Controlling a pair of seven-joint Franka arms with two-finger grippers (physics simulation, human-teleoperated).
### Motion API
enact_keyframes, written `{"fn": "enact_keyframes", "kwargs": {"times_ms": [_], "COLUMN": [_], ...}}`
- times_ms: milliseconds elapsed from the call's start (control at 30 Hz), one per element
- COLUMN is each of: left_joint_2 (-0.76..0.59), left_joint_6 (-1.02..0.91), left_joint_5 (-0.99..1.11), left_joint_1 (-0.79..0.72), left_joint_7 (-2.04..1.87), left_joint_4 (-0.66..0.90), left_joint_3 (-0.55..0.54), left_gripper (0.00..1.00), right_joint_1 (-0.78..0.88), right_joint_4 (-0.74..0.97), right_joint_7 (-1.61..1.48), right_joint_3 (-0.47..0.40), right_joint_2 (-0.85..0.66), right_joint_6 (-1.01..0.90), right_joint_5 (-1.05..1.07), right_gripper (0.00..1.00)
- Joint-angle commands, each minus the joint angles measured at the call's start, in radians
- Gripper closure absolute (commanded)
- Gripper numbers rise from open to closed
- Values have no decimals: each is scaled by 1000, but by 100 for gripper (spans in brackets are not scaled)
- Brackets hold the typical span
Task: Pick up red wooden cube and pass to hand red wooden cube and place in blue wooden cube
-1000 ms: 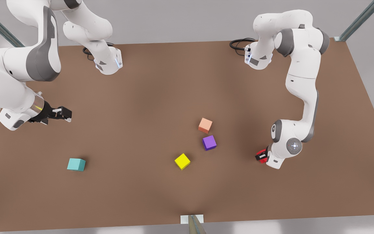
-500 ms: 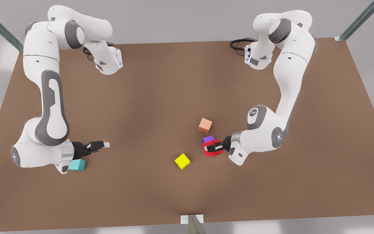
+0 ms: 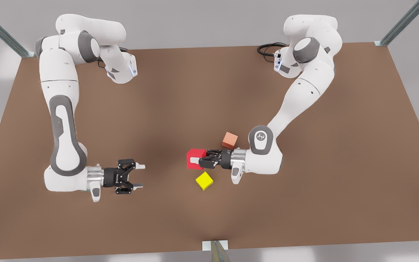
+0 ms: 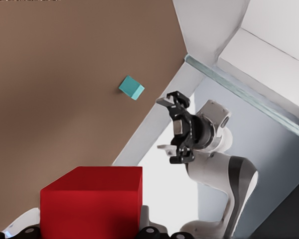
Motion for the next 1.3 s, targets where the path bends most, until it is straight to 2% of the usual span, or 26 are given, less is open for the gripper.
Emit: {"fn": "enact_keyframes", "kwargs": {"times_ms": [0,433,667,833,1000,1267], "left_joint_2": [-1,3,5,6,11,11], "left_joint_6": [26,28,28,37,45,45], "left_joint_5": [-44,-41,-43,-41,-44,-44], "left_joint_1": [0,0,0,-2,-2,-2], "left_joint_7": [571,644,645,670,687,688], "left_joint_4": [-1,-20,-20,-20,-20,-20], "left_joint_3": [-1,2,2,2,2,2], "left_gripper": [42,41,41,41,41,41], "right_joint_1": [0,69,98,119,127,131], "right_joint_4": [-2,-5,-74,-186,-200,-189], "right_joint_7": [-862,-848,-850,-850,-850,-848], "right_joint_3": [13,34,36,60,103,113], "right_joint_2": [9,42,36,-45,-44,-21], "right_joint_6": [-62,-41,-30,67,140,160], "right_joint_5": [53,231,289,331,363,397], "right_gripper": [0,0,0,0,0,0]}}
